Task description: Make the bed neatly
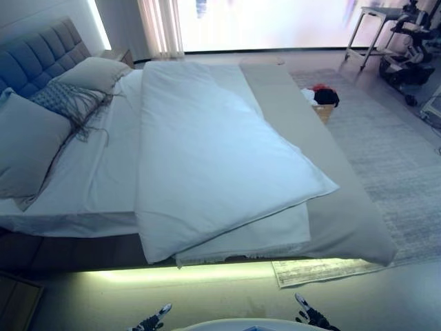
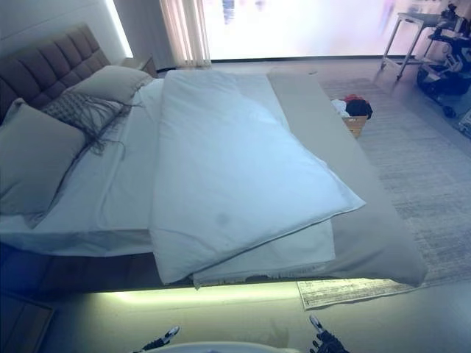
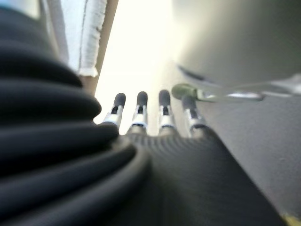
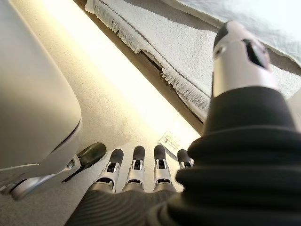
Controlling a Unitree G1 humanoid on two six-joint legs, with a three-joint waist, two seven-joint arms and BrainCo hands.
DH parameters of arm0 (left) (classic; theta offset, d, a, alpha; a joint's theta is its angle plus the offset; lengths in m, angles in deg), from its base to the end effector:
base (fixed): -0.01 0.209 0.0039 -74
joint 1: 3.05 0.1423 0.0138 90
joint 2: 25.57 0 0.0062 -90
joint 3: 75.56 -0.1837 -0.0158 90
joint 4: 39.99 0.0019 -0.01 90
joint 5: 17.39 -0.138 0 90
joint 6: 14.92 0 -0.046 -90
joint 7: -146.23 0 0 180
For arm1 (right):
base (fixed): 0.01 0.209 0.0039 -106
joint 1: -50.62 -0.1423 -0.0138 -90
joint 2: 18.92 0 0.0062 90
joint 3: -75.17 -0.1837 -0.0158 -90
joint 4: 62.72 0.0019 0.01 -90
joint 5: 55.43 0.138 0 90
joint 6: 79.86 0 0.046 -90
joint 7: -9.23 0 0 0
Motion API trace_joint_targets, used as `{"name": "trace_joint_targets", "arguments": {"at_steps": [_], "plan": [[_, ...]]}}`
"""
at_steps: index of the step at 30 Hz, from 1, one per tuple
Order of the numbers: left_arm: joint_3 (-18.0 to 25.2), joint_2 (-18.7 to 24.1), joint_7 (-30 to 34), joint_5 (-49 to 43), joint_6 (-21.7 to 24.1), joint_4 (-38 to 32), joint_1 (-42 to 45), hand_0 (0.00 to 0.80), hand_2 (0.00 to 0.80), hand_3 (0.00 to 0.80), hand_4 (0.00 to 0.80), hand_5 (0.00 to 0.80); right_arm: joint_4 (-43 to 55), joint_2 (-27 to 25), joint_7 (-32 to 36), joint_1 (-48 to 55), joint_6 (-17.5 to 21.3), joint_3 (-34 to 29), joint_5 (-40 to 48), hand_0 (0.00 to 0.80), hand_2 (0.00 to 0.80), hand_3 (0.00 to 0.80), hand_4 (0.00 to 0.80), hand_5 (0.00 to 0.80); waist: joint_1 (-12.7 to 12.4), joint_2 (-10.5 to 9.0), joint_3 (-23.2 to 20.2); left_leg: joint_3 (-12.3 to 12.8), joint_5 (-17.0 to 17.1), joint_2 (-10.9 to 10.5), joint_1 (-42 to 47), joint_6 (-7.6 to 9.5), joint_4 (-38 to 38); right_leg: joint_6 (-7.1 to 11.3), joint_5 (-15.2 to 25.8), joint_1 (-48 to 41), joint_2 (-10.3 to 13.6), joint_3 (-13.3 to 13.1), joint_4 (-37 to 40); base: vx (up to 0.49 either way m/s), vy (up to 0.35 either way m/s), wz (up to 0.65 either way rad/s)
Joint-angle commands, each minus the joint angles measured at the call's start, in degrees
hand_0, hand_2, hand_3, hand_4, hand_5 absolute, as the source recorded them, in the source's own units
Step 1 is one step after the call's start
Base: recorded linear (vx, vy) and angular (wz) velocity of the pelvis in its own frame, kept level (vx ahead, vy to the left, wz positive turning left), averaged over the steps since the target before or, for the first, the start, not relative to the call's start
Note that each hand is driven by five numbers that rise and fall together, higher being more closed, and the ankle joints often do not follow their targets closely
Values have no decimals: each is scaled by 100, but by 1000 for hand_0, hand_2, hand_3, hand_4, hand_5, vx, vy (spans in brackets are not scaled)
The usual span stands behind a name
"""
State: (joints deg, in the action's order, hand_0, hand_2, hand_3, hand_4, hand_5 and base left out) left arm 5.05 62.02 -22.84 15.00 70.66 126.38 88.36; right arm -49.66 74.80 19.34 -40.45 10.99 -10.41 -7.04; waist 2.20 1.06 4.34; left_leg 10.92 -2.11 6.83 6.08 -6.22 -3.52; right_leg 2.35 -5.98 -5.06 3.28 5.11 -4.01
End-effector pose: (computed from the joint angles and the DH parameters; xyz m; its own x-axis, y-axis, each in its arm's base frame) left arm 0.0405 0.2254 -0.1216 0.2080 -0.0119 -0.9781 -0.3465 0.9342 -0.0850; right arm 0.0591 -0.2228 -0.1198 0.3676 -0.0652 -0.9277 0.6158 0.7646 0.1902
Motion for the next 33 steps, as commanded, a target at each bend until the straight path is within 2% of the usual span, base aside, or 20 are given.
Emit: {"name": "trace_joint_targets", "arguments": {"at_steps": [1,2,4,6,8,9,11,14,16,20,23,25,26,28,30,31,33], "plan": [[398,-144,-27,425,123,213,-410,0,0,0,0,0,-302,-157,-14,-445,87,80,-467,0,0,0,0,0,32,-260,316,-277,-7,-271,-606,443,-1944,-151,263,29,-61,86,-45,121,-95,-58],[469,-141,11,534,141,211,-404,0,0,0,0,0,-316,-210,-116,-435,28,96,-605,0,0,0,0,0,-44,-224,414,-457,120,-450,-927,427,-2156,-159,244,-33,-113,-8,-69,154,-64,-61],[598,-153,16,643,188,210,-361,0,0,0,0,0,-351,-293,-179,-440,-22,62,-694,0,0,0,0,0,-190,-160,551,-504,437,-634,-1471,356,-2011,-125,190,-203,-230,-204,-47,236,-21,-69],[657,-141,-4,574,240,210,-294,0,0,0,0,0,-368,-350,-170,-448,-82,-5,-696,0,0,0,0,0,-277,-87,607,-285,577,-573,-1498,334,-1171,-86,46,-465,-342,-230,22,337,66,-51],[628,-139,-59,518,255,200,-266,0,0,0,0,0,-348,-356,-135,-416,-83,-59,-602,0,0,0,0,0,-381,-5,633,-205,959,-523,-1576,210,-173,-27,-126,-820,-427,-271,111,367,98,-20],[611,-144,-88,511,266,190,-252,0,0,0,0,0,-354,-351,-108,-390,-47,-68,-566,0,0,0,0,0,-424,-4,632,-168,1030,-505,-1593,182,110,1,-190,-967,-413,-278,157,361,99,-2],[675,-154,-135,438,288,207,-223,0,0,0,0,0,-396,-319,-18,-359,60,-116,-537,0,0,0,0,0,-492,-32,570,-34,954,-472,-1547,207,351,83,-291,-1188,-299,-210,244,329,128,0],[764,-123,-168,391,280,271,-168,0,0,0,0,0,-402,-223,-6,-329,172,-145,-525,0,0,0,0,0,-497,-60,398,75,735,-541,-1254,347,451,248,-305,-1253,-63,28,219,347,193,-53],[803,-43,-82,421,343,315,-169,0,0,0,0,0,-390,-183,83,-271,206,-169,-590,0,0,0,0,0,-469,-49,302,24,593,-595,-1015,475,484,309,-290,-1125,71,157,-17,340,215,-46],[737,95,-3,514,429,269,-269,0,0,0,0,0,-341,-111,178,-275,221,-116,-601,0,0,0,0,0,-499,-100,190,-95,448,-769,-901,695,474,402,-147,-973,170,161,-493,257,160,10],[711,168,-4,554,459,236,-354,0,0,0,0,0,-252,-50,140,-292,220,-62,-586,0,0,0,0,0,-519,-141,157,-88,365,-876,-895,852,421,549,249,-581,258,200,-1473,179,122,25],[675,197,-24,504,463,232,-385,0,0,0,0,0,-210,-50,88,-253,248,-68,-539,0,0,0,0,0,-473,-77,169,-143,290,-887,-795,911,408,540,515,-92,302,149,-2341,207,107,26],[670,207,-36,480,449,222,-393,0,0,0,0,0,-195,-61,78,-239,243,-71,-519,0,0,0,0,0,-446,-64,181,-171,260,-891,-732,917,410,513,577,108,321,149,-2455,212,45,44],[618,219,-96,498,401,202,-425,0,0,0,0,0,-201,-91,104,-230,269,-81,-447,0,0,0,0,0,-367,-16,233,-237,222,-848,-526,881,437,441,595,545,417,234,-2137,207,-37,43],[578,245,-121,516,395,165,-436,0,0,0,0,0,-186,-107,179,-230,337,-103,-279,0,0,0,0,0,-305,22,327,-301,141,-765,-333,788,431,401,584,832,564,294,-1462,172,-155,25],[572,277,-111,508,398,151,-446,0,0,0,0,0,-147,-116,174,-246,361,-119,-202,0,0,0,0,0,-278,-4,374,-335,51,-757,-273,750,419,439,740,987,654,282,-1022,102,-220,36],[513,359,-112,553,411,87,-521,0,0,0,0,0,-32,-141,88,-370,338,-128,50,0,0,0,0,0,-211,-39,502,-439,-140,-686,-243,674,375,532,1008,1338,763,92,-569,18,-232,39]]}}
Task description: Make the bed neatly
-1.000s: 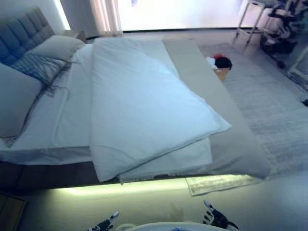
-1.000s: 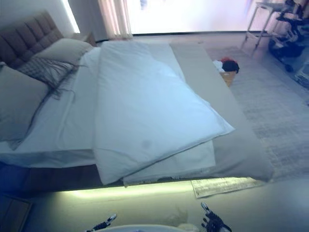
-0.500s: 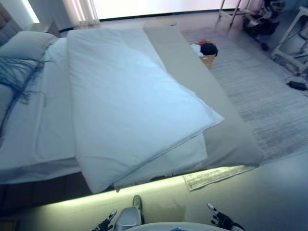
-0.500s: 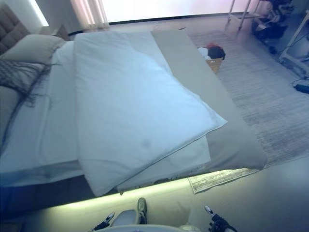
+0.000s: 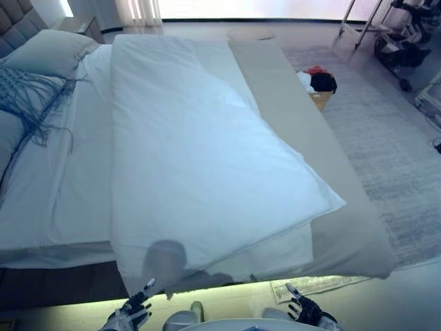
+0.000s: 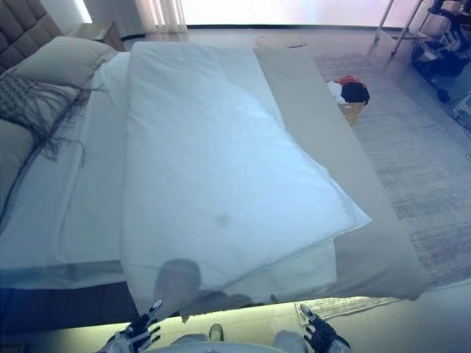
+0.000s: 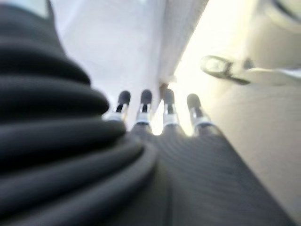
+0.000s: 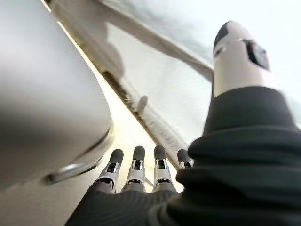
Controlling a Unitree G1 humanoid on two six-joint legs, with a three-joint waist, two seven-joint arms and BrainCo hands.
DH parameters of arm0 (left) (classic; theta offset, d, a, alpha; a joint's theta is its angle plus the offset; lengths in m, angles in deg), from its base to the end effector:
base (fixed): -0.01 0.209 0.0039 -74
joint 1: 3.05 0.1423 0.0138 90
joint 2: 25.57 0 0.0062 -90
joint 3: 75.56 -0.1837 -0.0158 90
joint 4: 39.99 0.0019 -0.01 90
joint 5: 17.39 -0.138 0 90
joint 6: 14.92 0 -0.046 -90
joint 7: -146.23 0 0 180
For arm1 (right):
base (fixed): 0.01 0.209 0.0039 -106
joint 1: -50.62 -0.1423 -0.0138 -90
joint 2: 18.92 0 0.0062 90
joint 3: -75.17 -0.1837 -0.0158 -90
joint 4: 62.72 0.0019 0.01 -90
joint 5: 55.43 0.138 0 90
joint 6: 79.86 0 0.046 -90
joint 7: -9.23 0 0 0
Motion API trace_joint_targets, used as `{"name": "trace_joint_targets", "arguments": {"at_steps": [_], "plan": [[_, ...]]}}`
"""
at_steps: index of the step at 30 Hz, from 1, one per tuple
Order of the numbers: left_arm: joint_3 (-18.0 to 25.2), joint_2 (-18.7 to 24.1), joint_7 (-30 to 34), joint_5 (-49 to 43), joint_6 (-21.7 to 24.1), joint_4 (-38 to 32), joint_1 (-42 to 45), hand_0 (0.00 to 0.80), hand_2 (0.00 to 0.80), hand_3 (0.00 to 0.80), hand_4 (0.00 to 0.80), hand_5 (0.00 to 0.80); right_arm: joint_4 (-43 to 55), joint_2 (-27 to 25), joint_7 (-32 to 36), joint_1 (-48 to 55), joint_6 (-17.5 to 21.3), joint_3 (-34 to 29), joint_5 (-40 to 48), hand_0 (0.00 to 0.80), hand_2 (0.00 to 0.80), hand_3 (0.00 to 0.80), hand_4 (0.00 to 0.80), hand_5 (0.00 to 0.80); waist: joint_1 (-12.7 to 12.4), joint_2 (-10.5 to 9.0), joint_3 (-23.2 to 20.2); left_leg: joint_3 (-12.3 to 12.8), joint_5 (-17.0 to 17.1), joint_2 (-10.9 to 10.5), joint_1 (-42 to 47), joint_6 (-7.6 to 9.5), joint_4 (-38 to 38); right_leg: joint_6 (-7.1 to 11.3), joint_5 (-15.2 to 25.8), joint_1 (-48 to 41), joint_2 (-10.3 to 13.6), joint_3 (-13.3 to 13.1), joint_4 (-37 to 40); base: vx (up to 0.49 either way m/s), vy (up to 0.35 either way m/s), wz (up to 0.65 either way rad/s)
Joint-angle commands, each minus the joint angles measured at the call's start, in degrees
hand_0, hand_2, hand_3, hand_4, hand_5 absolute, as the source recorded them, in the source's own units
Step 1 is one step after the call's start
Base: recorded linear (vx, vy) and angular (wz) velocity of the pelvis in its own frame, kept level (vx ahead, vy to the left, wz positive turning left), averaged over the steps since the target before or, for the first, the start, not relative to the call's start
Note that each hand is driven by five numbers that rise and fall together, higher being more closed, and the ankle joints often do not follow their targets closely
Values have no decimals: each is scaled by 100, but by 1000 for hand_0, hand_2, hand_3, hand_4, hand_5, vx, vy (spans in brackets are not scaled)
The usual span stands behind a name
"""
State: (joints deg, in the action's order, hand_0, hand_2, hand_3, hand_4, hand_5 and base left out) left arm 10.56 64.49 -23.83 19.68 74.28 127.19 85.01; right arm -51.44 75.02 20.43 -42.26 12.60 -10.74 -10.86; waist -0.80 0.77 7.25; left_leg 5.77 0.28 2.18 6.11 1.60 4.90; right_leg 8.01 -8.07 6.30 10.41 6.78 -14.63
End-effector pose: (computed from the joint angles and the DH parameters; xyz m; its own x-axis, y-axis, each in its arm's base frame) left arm 0.0631 0.2456 -0.1132 0.3304 0.0969 -0.9389 -0.4776 0.8751 -0.0778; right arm 0.0664 -0.2225 -0.1189 0.3918 -0.0579 -0.9182 0.5598 0.8071 0.1879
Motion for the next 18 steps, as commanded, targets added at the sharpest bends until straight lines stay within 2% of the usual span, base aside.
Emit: {"name": "trace_joint_targets", "arguments": {"at_steps": [1,3,6,12,18], "plan": [[-37,129,-11,94,50,-12,-218,0,0,0,0,0,181,-185,-64,-260,139,-90,537,0,0,0,0,0,86,-21,240,70,-404,-178,-266,-130,-490,-14,1204,193,48,-137,568,-5,-242,46],[-33,72,-11,36,93,-1,-223,0,0,0,0,0,212,-236,-123,-382,68,-123,650,0,0,0,0,0,24,-77,218,97,-349,-114,-311,-184,-529,55,1114,-138,-13,-83,886,83,-234,61],[-24,8,-39,-85,92,34,-76,0,0,0,0,0,213,-264,-171,-374,-34,-149,625,0,0,0,0,0,-84,-156,65,26,-278,-50,-199,-251,-428,46,1020,-612,-95,60,1226,159,-157,43],[-112,-58,80,-306,117,98,-36,0,0,0,0,0,147,-307,-56,-319,-49,-171,709,0,0,0,0,0,-173,-181,-102,-130,-177,55,15,-390,-118,-11,909,-1070,-180,289,1487,116,-61,16],[-190,-35,131,-477,186,132,-2,0,0,0,0,0,212,-228,223,-390,-262,-193,1320,0,0,0,0,0,-203,-133,-104,-167,-193,96,114,-423,-44,-1,855,-1123,-144,396,1459,46,11,4]]}}
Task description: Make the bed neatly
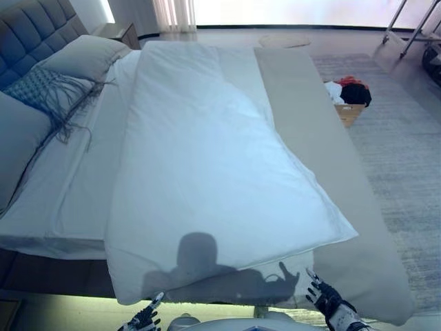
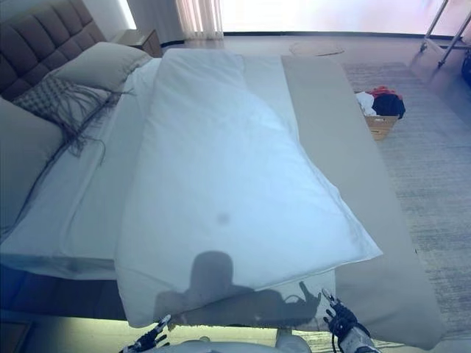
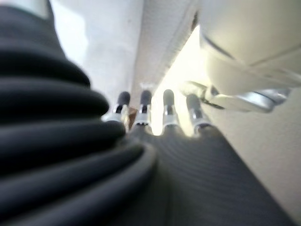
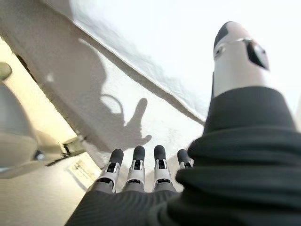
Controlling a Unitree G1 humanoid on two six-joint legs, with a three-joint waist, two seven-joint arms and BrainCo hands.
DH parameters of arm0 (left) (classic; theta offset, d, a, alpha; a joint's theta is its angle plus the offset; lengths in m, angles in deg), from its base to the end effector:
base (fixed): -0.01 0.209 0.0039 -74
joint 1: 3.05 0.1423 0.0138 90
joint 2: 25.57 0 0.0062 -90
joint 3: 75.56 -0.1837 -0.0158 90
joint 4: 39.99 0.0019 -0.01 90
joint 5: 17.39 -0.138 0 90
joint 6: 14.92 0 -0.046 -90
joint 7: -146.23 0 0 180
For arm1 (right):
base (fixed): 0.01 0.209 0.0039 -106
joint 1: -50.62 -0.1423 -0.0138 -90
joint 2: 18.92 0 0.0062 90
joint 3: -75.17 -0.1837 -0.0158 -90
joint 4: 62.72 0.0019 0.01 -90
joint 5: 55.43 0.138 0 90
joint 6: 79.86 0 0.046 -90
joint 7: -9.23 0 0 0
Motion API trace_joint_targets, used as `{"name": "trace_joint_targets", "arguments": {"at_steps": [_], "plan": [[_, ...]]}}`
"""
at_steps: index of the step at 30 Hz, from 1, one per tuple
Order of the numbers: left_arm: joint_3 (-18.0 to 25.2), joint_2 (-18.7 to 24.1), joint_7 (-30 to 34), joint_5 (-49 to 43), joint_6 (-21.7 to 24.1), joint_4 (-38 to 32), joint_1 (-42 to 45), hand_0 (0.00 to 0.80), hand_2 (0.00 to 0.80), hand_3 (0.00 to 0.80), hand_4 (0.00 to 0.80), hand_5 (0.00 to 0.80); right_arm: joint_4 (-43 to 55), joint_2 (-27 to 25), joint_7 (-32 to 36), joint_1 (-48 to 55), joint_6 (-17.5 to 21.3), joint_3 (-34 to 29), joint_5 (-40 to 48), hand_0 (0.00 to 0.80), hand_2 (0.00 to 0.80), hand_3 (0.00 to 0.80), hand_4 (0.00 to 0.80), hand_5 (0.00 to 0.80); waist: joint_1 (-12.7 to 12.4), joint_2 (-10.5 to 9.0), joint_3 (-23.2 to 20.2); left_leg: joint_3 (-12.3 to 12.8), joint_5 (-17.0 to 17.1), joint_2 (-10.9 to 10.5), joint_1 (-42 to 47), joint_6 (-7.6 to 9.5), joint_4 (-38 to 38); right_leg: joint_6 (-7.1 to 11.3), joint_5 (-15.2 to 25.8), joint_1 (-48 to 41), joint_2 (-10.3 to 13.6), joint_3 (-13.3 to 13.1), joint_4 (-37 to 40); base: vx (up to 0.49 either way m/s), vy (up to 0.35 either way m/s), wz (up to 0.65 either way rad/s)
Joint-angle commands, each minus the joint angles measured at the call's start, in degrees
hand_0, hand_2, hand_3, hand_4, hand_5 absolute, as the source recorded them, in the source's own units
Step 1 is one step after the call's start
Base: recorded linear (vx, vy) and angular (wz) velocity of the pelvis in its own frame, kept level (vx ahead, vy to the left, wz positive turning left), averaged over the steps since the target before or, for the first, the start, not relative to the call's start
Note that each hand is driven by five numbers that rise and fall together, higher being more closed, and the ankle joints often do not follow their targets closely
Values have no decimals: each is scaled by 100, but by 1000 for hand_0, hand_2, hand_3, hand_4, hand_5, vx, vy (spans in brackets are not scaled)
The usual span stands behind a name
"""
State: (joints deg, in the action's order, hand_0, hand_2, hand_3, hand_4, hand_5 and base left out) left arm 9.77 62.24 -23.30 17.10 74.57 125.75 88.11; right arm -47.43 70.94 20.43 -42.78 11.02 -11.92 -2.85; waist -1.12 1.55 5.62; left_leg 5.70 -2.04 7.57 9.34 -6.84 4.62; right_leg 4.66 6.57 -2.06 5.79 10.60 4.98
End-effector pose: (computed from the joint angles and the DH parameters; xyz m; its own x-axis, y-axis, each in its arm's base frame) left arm 0.0473 0.2315 -0.1191 0.3025 0.0473 -0.9520 -0.4354 0.8953 -0.0939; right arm 0.0814 -0.2462 -0.1090 0.4632 -0.1218 -0.8778 0.6428 0.7281 0.2382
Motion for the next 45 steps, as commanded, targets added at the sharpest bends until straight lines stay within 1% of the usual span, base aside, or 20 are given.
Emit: {"name": "trace_joint_targets", "arguments": {"at_steps": [1,5,8,10,12,14,17,22,25,28,29,34,38,44,45], "plan": [[-100,203,96,-263,175,282,-293,0,0,0,0,0,-173,186,262,-351,-178,-101,635,0,0,0,0,0,-174,-202,69,-154,37,-437,-211,415,-26,337,-620,-282,324,25,-521,30,30,5],[-122,227,142,-248,217,269,-317,0,0,0,0,0,-190,157,301,-446,-415,-212,1131,0,0,0,0,0,-176,-121,136,-140,50,-423,-263,402,-69,334,-655,-215,359,53,-595,13,50,5],[-151,219,168,-193,277,249,-345,0,0,0,0,0,-213,127,253,-502,-466,-254,1295,0,0,0,0,0,-182,-68,193,-146,59,-429,-345,396,-106,342,-661,-134,384,58,-638,-15,43,4],[-226,188,193,-58,346,167,-442,0,0,0,0,0,-195,84,159,-617,-445,-224,1391,0,0,0,0,0,-188,-7,314,-161,77,-442,-555,396,-210,337,-662,70,423,45,-734,-111,65,4],[-299,164,257,152,417,85,-573,0,0,0,0,0,-209,24,127,-773,-414,-193,1462,0,0,0,0,0,-187,54,475,-173,106,-449,-779,391,-327,319,-661,271,450,25,-829,-163,67,3],[-374,130,384,536,513,-55,-754,0,0,0,0,0,-229,-65,208,-990,-384,-175,1573,0,0,0,0,0,-191,116,730,-207,131,-483,-1107,384,-519,286,-659,499,482,-7,-913,-237,46,3],[-401,37,621,1155,632,-274,-1058,0,0,0,0,0,-220,-180,263,-1354,-325,-126,1594,0,0,0,0,0,-210,191,1134,-206,117,-566,-1726,372,-990,230,-650,949,549,1,-1125,-236,43,4],[-473,26,941,2166,538,-809,-1425,0,0,0,0,0,-150,-482,237,-2127,-248,-1,1531,0,0,0,0,0,-286,257,1737,-315,-5,-693,-2795,400,-1886,144,-729,1952,685,-4,-1926,-182,-3,7],[-503,68,900,2508,460,-1142,-1532,0,0,0,0,0,-31,-612,188,-2444,-182,38,1685,0,0,0,0,0,-342,262,1929,-356,-81,-747,-3203,437,-2219,132,-817,2398,737,-16,-2351,-94,-41,10],[-564,107,768,2792,369,-1682,-1600,0,0,0,0,0,102,-906,158,-2811,-179,-22,1839,0,0,0,0,0,-427,298,2145,-379,-159,-800,-3609,503,-2532,138,-937,2893,784,-6,-2871,-73,-40,6],[-645,107,677,2851,353,-1891,-1600,0,0,0,0,0,141,-1054,159,-2948,-162,-36,1853,0,0,0,0,0,-463,333,2214,-372,-209,-803,-3752,519,-2649,136,-1019,3071,802,-12,-3096,-38,-27,16],[-888,191,616,3055,340,-2484,-1460,0,0,0,0,0,347,-1672,305,-3473,-67,-56,1734,0,0,0,0,0,-599,479,2396,-391,-225,-806,-4249,570,-2878,106,-1150,3645,879,14,-3625,-35,-32,20],[-1019,311,681,3178,338,-2689,-1303,0,0,0,0,0,433,-2134,339,-3899,80,108,1447,0,0,0,0,0,-681,572,2417,-409,-232,-793,-4628,595,-3062,77,-1228,4046,914,7,-3953,-17,-18,15],[-1073,487,798,3291,319,-2922,-1017,0,0,0,0,0,745,-2520,396,-4209,190,277,1347,0,0,0,0,0,-694,623,2417,-386,-232,-778,-4852,620,-3171,36,-1274,4289,893,-1,-4127,1,-1,5],[-1079,498,829,3309,339,-2923,-961,0,0,0,0,0,781,-2571,399,-4243,215,301,1314,0,0,0,0,0,-690,619,2417,-396,-396,-785,-4783,598,-3230,85,-1431,4232,874,-49,-4193,63,6,-1]]}}
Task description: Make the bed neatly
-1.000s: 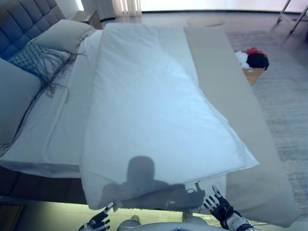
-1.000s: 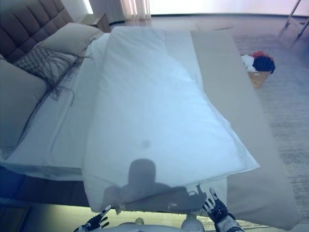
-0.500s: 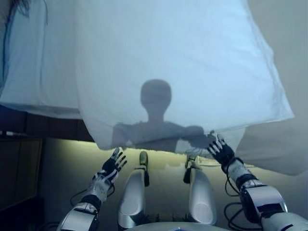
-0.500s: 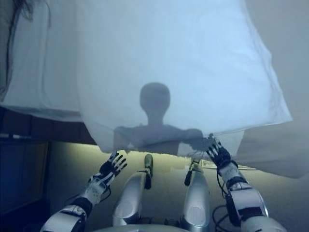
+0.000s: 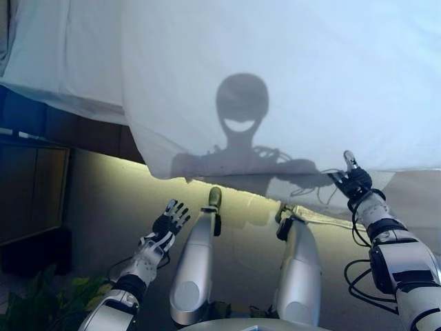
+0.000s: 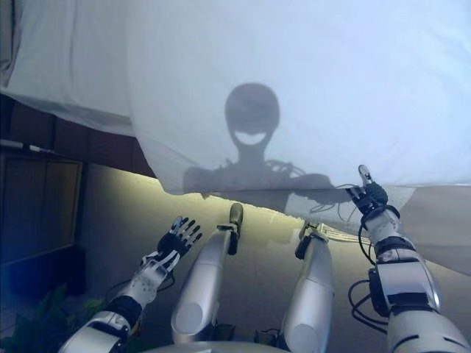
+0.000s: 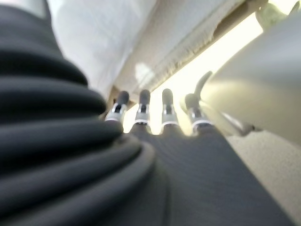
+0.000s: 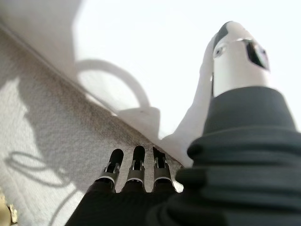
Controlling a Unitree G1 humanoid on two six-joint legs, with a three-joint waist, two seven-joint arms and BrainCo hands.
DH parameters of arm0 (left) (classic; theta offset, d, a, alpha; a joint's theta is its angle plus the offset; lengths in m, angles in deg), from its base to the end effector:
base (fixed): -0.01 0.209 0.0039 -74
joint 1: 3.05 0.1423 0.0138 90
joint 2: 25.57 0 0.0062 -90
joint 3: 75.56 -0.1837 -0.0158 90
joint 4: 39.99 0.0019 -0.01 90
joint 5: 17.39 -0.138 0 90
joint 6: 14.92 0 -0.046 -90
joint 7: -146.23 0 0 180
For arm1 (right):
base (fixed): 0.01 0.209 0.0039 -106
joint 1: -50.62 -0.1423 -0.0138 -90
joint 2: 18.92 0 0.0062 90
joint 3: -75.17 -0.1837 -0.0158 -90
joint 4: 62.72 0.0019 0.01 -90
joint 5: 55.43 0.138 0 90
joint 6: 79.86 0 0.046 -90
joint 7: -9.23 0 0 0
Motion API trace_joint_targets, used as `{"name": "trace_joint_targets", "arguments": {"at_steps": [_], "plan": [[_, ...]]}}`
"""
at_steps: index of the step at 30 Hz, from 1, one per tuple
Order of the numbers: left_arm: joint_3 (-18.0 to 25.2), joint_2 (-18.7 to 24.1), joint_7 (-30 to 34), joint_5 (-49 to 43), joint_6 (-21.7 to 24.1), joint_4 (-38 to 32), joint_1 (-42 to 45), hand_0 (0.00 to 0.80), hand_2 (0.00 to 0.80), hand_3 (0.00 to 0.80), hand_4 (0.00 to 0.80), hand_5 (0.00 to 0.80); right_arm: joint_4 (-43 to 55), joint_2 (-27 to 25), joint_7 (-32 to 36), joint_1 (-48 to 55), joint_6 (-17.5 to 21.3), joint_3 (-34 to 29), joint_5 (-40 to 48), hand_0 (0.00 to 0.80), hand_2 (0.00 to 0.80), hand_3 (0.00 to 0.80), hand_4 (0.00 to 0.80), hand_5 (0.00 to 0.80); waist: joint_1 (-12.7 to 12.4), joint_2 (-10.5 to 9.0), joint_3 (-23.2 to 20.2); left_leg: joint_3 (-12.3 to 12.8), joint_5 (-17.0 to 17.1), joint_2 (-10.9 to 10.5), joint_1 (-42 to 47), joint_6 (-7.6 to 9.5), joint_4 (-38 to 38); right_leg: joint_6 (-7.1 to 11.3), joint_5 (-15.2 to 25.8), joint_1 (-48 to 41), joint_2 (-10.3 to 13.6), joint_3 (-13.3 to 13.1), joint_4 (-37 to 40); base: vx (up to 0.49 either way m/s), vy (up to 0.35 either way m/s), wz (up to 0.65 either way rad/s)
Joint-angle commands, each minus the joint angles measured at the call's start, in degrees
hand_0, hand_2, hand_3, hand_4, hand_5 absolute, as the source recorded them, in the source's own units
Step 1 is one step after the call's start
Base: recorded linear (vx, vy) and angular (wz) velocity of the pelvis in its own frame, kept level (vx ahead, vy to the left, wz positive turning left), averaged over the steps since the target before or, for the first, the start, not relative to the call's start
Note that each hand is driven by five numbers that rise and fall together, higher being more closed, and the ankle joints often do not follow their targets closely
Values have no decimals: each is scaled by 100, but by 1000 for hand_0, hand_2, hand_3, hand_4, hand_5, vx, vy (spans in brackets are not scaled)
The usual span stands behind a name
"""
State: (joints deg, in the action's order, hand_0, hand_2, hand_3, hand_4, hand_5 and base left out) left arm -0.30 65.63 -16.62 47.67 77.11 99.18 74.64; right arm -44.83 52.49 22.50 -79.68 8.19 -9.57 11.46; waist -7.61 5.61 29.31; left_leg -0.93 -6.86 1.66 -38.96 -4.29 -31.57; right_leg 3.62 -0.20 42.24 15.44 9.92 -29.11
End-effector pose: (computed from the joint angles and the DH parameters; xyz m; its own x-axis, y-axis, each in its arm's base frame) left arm 0.1999 0.2060 -0.0529 0.8841 -0.1807 -0.4310 -0.1662 0.7404 -0.6513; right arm 0.2819 -0.3125 0.0574 0.9259 -0.2136 -0.3116 0.3581 0.7589 0.5439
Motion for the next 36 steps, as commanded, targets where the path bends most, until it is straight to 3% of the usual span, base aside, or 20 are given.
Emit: {"name": "trace_joint_targets", "arguments": {"at_steps": [1,6,9,15,29,36], "plan": [[-65,163,178,254,93,-275,415,0,0,0,0,0,562,-745,189,-587,550,91,-137,0,0,0,0,0,-46,214,48,272,84,-188,41,344,381,183,-755,-197,-90,27,-778,59,3,-4],[-65,175,291,212,72,-229,542,0,0,0,0,0,713,-732,165,-575,629,92,-393,0,0,0,0,0,-24,183,48,281,256,-164,139,332,509,114,-558,-337,-161,63,-548,-46,12,-4],[-39,131,386,154,71,-111,606,0,0,0,0,0,680,-660,208,-419,704,55,-533,800,800,800,800,800,-15,137,48,271,309,-167,448,314,726,138,-480,-679,-208,87,-221,17,16,-8],[51,126,539,-16,32,168,641,0,0,0,0,0,505,-530,365,-77,631,-68,-691,800,800,800,800,800,-9,-20,-32,294,467,-137,1265,233,1313,237,-259,-1581,-275,212,630,32,-7,-15],[207,78,579,-501,-124,591,707,0,0,0,0,0,446,-227,376,566,215,-204,-1000,800,800,800,800,800,53,-327,-962,458,744,122,2821,17,2722,344,84,-3301,-449,413,2281,63,2,-3],[-97,138,713,-1229,-391,760,573,0,0,0,0,0,576,26,568,701,65,-59,-1109,800,800,800,800,800,151,-489,-1528,545,839,181,3511,16,3341,419,204,-3915,-552,365,2762,96,-4,-4]]}}
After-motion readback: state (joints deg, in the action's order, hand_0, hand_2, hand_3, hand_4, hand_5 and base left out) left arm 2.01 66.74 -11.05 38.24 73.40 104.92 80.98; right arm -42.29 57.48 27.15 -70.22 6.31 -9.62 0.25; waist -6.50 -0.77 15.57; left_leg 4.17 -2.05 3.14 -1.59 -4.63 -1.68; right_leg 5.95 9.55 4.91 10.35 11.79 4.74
